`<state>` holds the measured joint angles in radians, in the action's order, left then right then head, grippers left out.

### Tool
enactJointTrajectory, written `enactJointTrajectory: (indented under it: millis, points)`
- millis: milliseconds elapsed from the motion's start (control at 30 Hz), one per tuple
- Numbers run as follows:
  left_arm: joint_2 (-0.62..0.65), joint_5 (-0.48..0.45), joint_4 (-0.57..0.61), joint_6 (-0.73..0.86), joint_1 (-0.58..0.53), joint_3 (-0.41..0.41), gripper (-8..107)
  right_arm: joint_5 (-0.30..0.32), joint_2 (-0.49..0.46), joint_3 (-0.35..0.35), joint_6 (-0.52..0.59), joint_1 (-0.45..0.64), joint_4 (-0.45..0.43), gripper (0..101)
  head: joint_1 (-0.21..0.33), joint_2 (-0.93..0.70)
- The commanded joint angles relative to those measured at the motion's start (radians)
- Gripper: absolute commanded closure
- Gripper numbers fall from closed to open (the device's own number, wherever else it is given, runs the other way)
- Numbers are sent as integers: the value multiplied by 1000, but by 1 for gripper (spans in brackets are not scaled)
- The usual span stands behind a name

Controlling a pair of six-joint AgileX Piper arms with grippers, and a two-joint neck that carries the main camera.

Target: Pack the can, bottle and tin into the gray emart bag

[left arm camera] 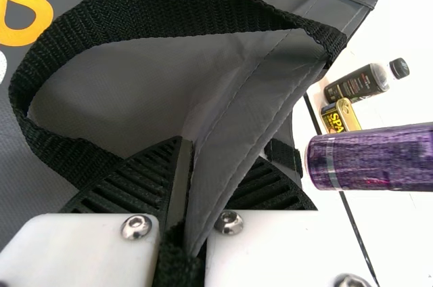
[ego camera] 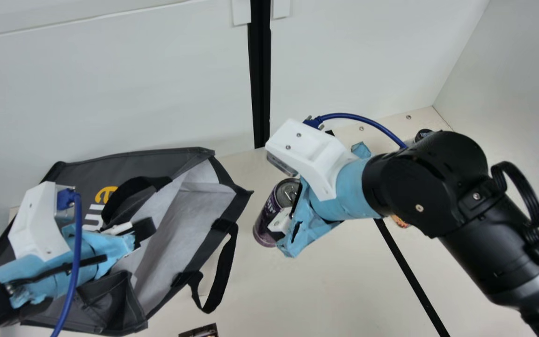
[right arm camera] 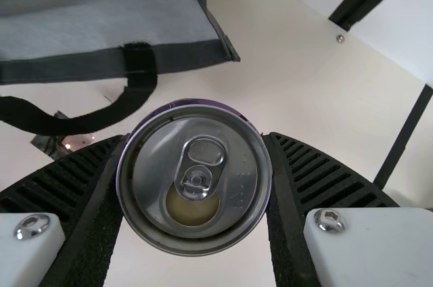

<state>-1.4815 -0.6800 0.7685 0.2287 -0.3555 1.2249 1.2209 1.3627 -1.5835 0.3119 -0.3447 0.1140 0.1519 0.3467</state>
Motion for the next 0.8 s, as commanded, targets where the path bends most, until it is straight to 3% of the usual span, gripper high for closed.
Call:
enactJointTrajectory:
  millis: [0, 433, 767]
  points:
    - [0, 0, 0, 0, 0, 0, 89, -1, -6, -7, 1, 0, 6, 101, 23, 2]
    - [0, 0, 0, 0, 0, 0, 89, -1, -44, -80, 32, 5, 83, 101, 23, 2]
    - [0, 0, 0, 0, 0, 0, 89, -84, -79, -25, 75, 14, 176, 101, 23, 2]
